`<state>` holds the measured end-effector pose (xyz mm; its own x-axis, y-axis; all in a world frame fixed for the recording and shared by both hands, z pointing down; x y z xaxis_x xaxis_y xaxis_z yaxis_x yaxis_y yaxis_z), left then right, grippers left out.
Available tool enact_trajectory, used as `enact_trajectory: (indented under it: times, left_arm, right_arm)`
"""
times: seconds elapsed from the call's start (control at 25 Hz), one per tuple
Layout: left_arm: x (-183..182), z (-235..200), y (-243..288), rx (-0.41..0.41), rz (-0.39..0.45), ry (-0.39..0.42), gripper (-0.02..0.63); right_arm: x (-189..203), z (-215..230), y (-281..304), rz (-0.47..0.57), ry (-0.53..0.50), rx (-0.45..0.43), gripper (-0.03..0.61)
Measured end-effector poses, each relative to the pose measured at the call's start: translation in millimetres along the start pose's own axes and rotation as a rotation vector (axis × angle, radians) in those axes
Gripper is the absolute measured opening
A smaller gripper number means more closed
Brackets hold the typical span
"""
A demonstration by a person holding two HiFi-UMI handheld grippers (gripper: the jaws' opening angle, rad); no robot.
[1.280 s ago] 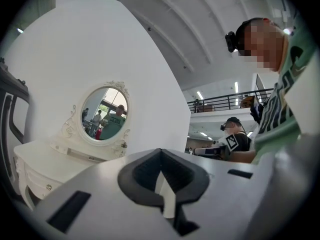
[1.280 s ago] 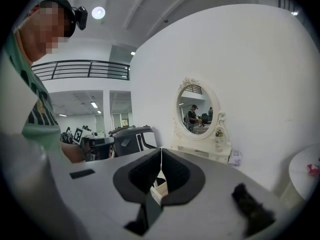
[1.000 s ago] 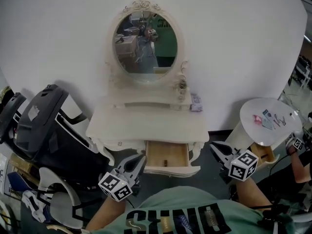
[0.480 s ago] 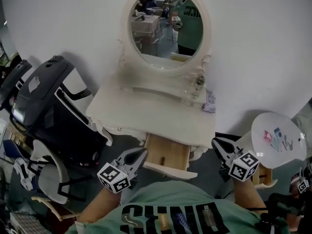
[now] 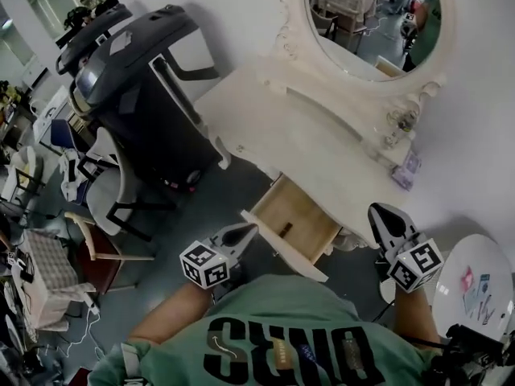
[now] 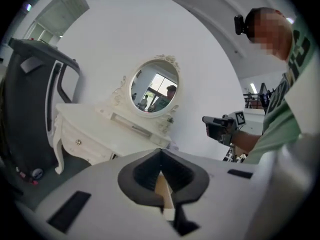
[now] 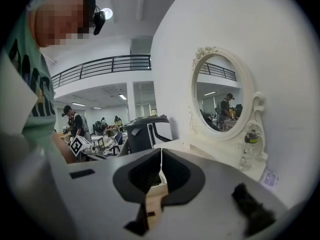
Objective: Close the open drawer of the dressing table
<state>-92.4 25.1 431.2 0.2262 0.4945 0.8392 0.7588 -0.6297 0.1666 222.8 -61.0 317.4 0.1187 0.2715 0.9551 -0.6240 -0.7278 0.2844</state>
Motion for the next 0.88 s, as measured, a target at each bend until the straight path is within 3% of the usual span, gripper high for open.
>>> enact_trajectory:
  times: [0.2,0.68,0.88]
  left_arm:
    - [47.3,-32.3,-15.6,-0.053,-0.073,-0.061,0.009]
    - [164.5,-77.4,13.0,-0.059,-0.33,-0.126,0.012]
    - [208.4,-74.0,39.5,-0.006,-0.505,-0.097,0.157]
  right_arm:
    - [9.4,-13.8,33.5,-0.008,0.0,-0.026,0.014]
    - [43.7,-23.8,65.3,-0.09,0.02,-0.01,0.014]
    - [55.3,-19.4,64.5,-0.096,0.03,0.004,0.014]
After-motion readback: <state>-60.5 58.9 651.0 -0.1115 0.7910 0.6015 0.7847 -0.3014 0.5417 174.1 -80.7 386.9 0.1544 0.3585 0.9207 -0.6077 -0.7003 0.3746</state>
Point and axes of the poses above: the fingertips, and each gripper's own axes: y forward along the fingers, z to its right, x out of its underside, the point moved 6 cm from there along -y, backward along the fingers, and after that the axes turned 10 degrees about x, right-handed, at the moved point
